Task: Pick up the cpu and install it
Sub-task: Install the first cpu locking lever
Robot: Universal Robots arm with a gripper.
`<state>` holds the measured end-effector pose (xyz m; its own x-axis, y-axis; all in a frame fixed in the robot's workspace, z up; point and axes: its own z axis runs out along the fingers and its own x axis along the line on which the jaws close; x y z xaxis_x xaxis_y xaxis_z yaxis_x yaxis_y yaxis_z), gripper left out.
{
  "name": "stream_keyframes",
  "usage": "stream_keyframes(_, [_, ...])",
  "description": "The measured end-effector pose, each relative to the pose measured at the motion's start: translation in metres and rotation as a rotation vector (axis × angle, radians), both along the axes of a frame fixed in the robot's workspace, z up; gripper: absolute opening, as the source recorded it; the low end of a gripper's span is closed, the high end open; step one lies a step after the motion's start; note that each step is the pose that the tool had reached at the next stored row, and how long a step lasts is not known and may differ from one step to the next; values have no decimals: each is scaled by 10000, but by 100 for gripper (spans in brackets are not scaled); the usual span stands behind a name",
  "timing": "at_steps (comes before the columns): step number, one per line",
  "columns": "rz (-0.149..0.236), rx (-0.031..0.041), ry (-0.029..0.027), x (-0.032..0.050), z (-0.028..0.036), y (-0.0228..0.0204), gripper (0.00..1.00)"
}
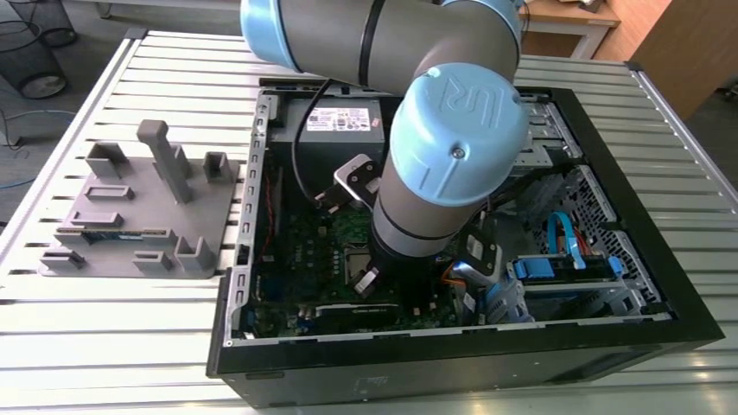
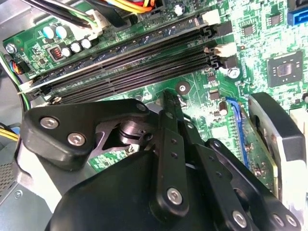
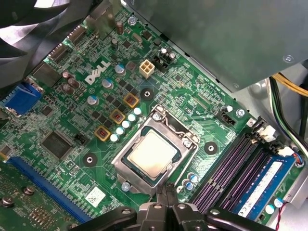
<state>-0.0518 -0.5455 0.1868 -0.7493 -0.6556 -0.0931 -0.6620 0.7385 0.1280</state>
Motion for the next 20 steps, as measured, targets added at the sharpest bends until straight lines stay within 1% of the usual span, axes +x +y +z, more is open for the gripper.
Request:
stream_keyframes(2, [1, 32, -1, 0, -1, -2, 11])
stream_keyframes(6, [0, 47, -3, 0, 7, -1, 11])
stream_keyframes(8, [-1, 62, -6, 0, 31, 1, 11])
stream_keyframes(10, [-2, 44, -2, 0, 77, -1, 11])
stream_keyframes(11, [0, 46, -2, 0, 88, -1, 11])
stream_keyframes(15, [1, 42, -3, 1, 87, -1, 11])
stream_keyframes(17, [2, 43, -20, 1, 72, -2, 11])
stream_keyframes(20, [1, 53, -61, 1, 41, -2, 11])
